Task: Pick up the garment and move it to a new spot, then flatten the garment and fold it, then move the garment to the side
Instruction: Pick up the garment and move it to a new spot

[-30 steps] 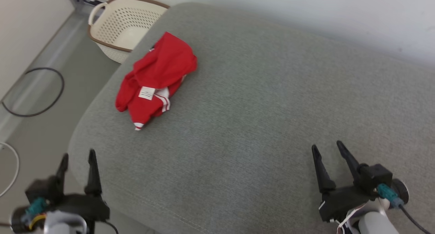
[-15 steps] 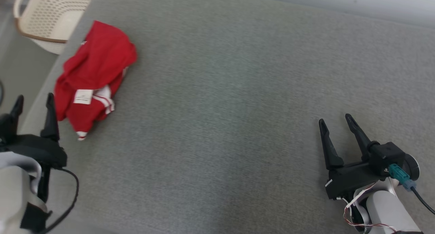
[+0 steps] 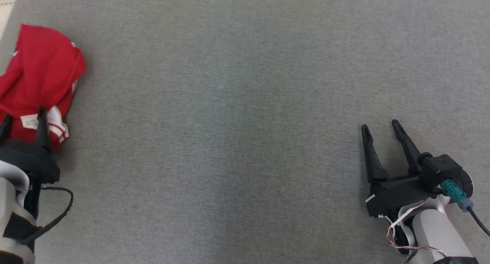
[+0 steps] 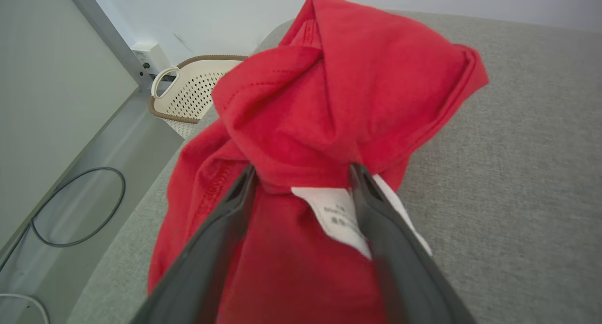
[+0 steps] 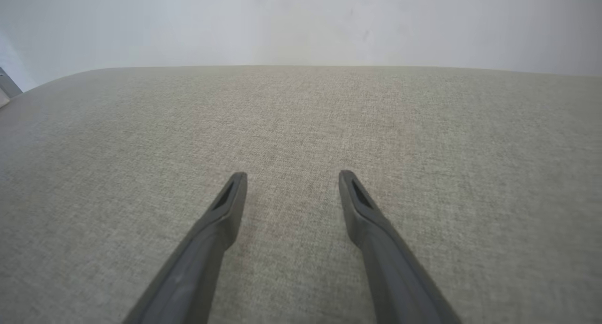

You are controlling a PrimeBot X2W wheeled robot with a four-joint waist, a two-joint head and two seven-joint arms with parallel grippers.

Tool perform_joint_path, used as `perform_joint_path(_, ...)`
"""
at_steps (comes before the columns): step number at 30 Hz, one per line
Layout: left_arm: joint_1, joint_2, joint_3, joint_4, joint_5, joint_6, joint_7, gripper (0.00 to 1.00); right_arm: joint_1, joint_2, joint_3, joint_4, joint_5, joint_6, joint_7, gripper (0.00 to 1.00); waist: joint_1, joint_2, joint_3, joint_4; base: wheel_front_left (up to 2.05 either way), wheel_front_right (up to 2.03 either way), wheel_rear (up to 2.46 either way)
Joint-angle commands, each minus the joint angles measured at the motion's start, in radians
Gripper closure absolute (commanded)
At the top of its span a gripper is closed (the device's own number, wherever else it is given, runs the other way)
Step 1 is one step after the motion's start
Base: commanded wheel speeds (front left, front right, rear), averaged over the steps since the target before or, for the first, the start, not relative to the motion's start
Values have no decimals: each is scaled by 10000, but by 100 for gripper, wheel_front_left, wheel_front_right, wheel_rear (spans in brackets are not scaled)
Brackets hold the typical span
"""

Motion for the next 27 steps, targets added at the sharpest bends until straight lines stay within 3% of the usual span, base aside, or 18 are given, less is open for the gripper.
perform_joint_path(1, -132, 99, 0, 211, -109, -38, -46, 0, 25, 15, -38, 78, 51, -8, 5, 0, -1, -1, 120, -262, 0, 0, 0)
perform_joint_path(11, -384, 224, 48, 553, -244, 207, -272, 0, -66, 23, -162, 89, 46, -9, 5, 0, -1, -1, 262, -473, 0, 0, 0)
perform_joint_path(12, -379, 232, 62, 541, -277, 228, -260, 6, -53, 37, -158, 96, 30, -9, 7, 0, -1, -1, 267, -486, 0, 0, 0)
perform_joint_path(13, -379, 232, 62, 541, -277, 228, -260, 6, -53, 37, -158, 96, 30, -9, 7, 0, -1, -1, 267, -486, 0, 0, 0)
perform_joint_path(14, -368, 249, 93, 511, -307, 274, -266, 20, -47, 51, -157, 106, 20, -9, 7, 0, -1, -1, 274, -500, 0, 0, 0)
perform_joint_path(16, -321, 298, 95, 344, -297, 328, -273, 88, -62, 69, -148, 123, 13, -9, 7, 0, -1, -1, 296, -537, 0, 0, 0)
perform_joint_path(17, -271, 321, 72, 206, -246, 381, -274, 100, -72, 74, -153, 123, 14, -9, 7, 0, -1, -1, 305, -552, 0, 0, 0)
perform_joint_path(22, 15, 311, -230, -1002, 81, 539, -271, 100, -30, 160, -243, 196, 27, -9, 7, 0, -1, -1, 174, -553, 0, 0, 0)
perform_joint_path(27, 142, 337, -622, -2289, 433, 389, -274, 100, 56, 352, -251, 262, 82, -8, 4, 0, -1, -1, -231, -503, 0, 0, 0)
